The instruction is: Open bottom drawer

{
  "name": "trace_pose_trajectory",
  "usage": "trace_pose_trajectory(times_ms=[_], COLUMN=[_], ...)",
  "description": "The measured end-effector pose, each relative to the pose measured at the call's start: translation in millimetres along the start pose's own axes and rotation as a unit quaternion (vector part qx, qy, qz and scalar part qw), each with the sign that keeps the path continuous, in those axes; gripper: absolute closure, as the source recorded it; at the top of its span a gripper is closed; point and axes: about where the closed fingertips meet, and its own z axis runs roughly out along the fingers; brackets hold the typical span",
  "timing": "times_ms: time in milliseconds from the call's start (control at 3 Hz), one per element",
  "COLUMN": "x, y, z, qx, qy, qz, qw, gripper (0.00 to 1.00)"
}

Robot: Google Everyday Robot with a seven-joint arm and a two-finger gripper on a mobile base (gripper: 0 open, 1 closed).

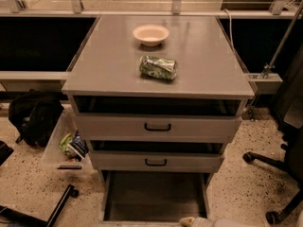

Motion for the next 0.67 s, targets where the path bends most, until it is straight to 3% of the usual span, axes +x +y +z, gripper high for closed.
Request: trace_pose_trajectory(times_ms=[667], x=[0.0], y=[0.0], z=[0.0], qx=[0.000], qy=[0.000], qz=[0.000], qw=[1.0000], gripper=[0.36])
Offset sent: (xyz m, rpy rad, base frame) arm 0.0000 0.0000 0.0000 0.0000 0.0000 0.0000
